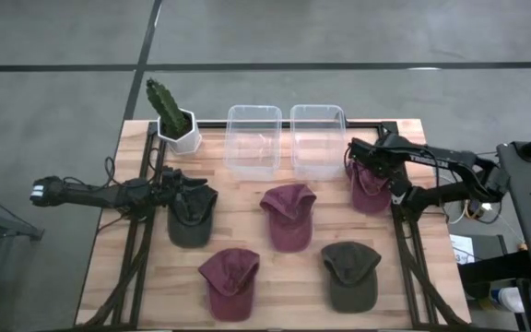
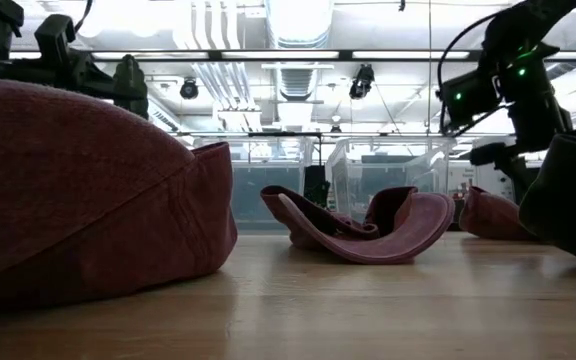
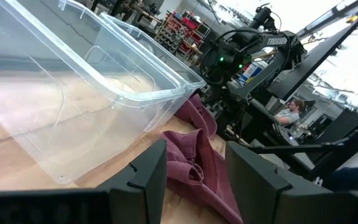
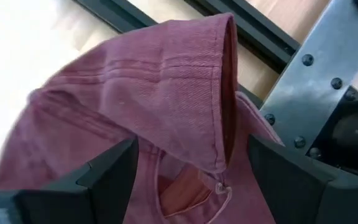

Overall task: Pick & Place hat
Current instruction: Put the right red cap into the right transparent bin

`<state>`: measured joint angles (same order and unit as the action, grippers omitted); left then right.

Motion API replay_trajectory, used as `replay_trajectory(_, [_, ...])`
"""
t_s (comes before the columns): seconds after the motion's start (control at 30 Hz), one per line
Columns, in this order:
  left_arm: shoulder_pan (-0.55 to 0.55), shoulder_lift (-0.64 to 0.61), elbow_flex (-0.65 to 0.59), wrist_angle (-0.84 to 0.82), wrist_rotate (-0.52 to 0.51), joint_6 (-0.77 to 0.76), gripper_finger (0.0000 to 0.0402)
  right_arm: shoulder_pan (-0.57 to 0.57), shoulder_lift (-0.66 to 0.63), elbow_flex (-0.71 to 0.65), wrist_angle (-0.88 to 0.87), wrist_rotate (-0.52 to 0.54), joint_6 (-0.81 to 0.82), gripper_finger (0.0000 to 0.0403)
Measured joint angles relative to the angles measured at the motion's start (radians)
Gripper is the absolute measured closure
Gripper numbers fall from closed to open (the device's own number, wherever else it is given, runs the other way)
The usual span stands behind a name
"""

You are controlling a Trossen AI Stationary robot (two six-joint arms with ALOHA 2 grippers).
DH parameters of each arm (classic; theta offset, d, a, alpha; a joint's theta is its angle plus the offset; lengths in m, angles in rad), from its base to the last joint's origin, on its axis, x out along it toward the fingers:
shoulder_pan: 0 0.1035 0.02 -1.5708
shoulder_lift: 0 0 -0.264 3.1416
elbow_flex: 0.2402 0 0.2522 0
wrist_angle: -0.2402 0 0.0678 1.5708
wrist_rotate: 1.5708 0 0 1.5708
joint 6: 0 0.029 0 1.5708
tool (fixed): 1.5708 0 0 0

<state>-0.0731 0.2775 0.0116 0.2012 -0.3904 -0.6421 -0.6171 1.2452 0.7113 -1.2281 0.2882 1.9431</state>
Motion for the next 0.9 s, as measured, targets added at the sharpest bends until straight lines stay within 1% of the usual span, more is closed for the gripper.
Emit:
replay_trajectory(0.1, [0.0, 0.0, 0.0, 0.0, 0.0, -0.019, 0.0246, -0.001, 0.033, 0.0, -0.001, 0.003, 0.048, 0.0112])
replay_trajectory(0.27, [0.0, 0.0, 0.0, 0.0, 0.0, -0.02, 0.0246, -0.002, 0.05, 0.0, -0.008, 0.04, 0.095, 0.0108])
replay_trajectory(0.53, [0.001, 0.0, 0.0, 0.0, 0.0, -0.021, 0.0246, -0.002, 0.008, 0.002, -0.009, 0.045, 0.092, 0.0115])
replay_trajectory(0.8, [0.001, 0.0, 0.0, 0.0, 0.0, -0.021, 0.0246, 0.0, -0.116, 0.002, 0.001, 0.044, -0.052, 0.0113])
replay_trajectory(0.9, [0.001, 0.0, 0.0, 0.0, 0.0, -0.021, 0.0246, 0.028, -0.16, 0.002, 0.005, 0.023, -0.109, 0.0111])
